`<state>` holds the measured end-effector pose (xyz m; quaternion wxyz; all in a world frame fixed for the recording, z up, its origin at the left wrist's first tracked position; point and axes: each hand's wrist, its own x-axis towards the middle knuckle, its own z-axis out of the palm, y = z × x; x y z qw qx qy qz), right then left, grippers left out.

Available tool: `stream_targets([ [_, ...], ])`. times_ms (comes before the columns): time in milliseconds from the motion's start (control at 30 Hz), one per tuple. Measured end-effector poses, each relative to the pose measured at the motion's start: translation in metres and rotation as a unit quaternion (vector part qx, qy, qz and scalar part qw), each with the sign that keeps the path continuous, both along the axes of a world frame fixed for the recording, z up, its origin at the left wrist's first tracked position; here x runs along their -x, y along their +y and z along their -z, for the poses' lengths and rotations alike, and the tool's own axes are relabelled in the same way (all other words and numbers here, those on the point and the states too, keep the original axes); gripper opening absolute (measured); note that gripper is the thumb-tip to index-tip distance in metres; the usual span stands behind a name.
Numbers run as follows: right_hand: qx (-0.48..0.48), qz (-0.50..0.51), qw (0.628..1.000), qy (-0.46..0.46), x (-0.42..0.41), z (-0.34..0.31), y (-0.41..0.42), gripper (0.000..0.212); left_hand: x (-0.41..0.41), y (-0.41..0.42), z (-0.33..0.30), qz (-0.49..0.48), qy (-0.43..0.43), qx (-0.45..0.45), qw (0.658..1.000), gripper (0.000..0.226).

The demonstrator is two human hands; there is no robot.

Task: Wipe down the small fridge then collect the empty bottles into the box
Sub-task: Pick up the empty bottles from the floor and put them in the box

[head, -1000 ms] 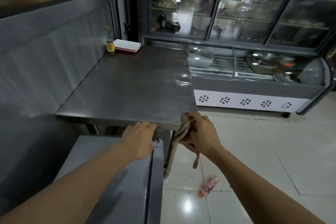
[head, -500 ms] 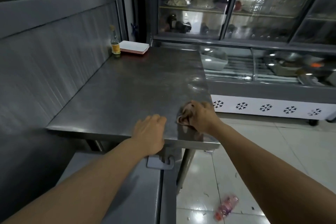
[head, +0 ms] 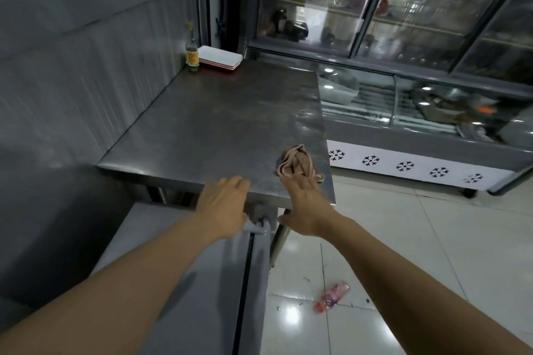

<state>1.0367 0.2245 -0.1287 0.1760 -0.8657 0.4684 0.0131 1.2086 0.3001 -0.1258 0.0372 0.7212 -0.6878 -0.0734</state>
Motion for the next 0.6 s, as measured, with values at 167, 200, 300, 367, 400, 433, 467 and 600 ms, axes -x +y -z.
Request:
stream_targets([
  [167,-0.02,-0.058,0.998,0.013,-0.008,-0.006,0.076,0.085,0.001,0.09,-0.003,-0.046,0.013,-0.039,0.998,0.05],
  [200,-0.027,-0.073,0.997,0.017,-0.009,-0.004,0.093,0.086,0.002,0.111,-0.001,-0.06,0.015,-0.048,0.997,0.051],
  [300,-0.038,-0.128,0.99,0.034,-0.01,0.007,0.149,0.087,0.008,0.177,0.008,-0.096,0.006,-0.064,0.993,0.054],
  [367,-0.044,-0.157,0.986,0.038,-0.007,0.016,0.187,0.087,0.013,0.221,0.018,-0.116,0.013,-0.075,0.99,0.053],
  [400,-0.048,-0.17,0.983,0.04,-0.005,0.021,0.207,0.087,0.015,0.244,0.023,-0.128,0.024,-0.081,0.988,0.05],
  [433,-0.054,-0.184,0.981,0.043,-0.003,0.027,0.226,0.087,0.017,0.268,0.029,-0.138,0.033,-0.087,0.986,0.047],
  [467,-0.061,-0.196,0.977,0.048,0.0,0.033,0.245,0.087,0.019,0.291,0.037,-0.144,0.039,-0.092,0.985,0.045],
  [600,-0.101,-0.227,0.966,0.069,0.012,0.066,0.312,0.085,0.029,0.374,0.072,-0.199,0.048,-0.125,0.971,0.053],
])
